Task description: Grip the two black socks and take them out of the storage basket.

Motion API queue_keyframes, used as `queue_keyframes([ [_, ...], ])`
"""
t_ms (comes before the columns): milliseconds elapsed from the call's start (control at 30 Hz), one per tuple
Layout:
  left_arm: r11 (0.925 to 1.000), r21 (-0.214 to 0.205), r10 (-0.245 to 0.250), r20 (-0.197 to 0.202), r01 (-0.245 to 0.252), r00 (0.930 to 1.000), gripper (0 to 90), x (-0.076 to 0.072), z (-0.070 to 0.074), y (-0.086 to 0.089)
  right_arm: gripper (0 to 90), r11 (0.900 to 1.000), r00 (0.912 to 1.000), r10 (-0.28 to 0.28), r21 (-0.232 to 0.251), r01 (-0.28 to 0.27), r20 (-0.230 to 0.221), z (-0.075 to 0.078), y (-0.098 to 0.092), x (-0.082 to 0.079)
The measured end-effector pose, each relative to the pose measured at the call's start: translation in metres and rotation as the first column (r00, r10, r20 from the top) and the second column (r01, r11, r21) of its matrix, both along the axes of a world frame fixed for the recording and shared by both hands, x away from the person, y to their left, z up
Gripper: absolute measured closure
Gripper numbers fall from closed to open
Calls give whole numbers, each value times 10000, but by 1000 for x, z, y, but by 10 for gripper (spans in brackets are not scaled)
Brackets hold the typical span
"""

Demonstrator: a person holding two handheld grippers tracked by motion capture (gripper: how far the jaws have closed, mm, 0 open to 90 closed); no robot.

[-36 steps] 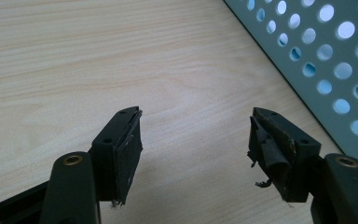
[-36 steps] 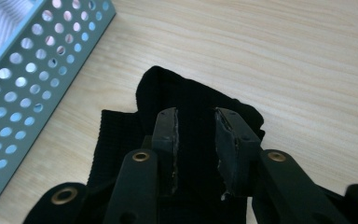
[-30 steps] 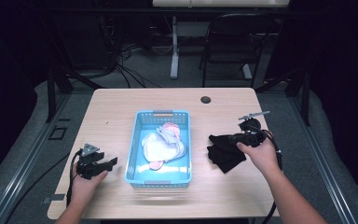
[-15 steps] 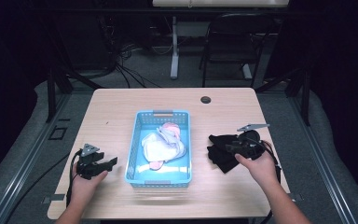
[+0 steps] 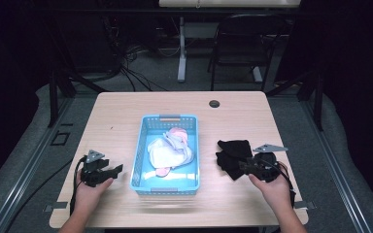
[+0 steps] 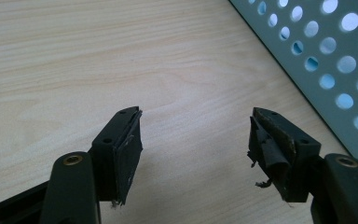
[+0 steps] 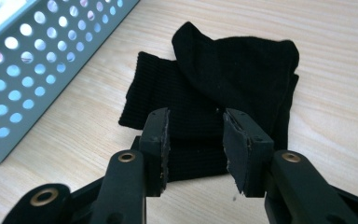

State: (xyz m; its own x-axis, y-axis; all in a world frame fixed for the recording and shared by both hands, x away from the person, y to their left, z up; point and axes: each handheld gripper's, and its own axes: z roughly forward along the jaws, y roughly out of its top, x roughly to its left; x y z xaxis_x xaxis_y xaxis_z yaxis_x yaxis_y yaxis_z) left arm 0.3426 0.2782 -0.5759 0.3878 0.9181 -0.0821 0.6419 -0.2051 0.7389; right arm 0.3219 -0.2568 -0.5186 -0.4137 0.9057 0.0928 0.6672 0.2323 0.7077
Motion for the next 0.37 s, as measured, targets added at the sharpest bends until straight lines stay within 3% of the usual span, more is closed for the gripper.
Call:
queue_keyframes([
  [167, 9999, -71, 98, 76, -97, 9999, 346, 0, -1, 0, 593, 9990, 9992, -354, 276, 350, 159, -9, -7, -4],
  [267, 9998, -114, 142, 94, -140, 9999, 346, 0, -1, 0, 591, 9970, 9986, -536, 560, 533, 32, -16, -13, -6],
  [367, 9999, -71, 124, 76, -123, 9999, 346, 1, -1, 0, 578, 9968, 9976, -688, 407, 688, -15, -21, -17, -7],
])
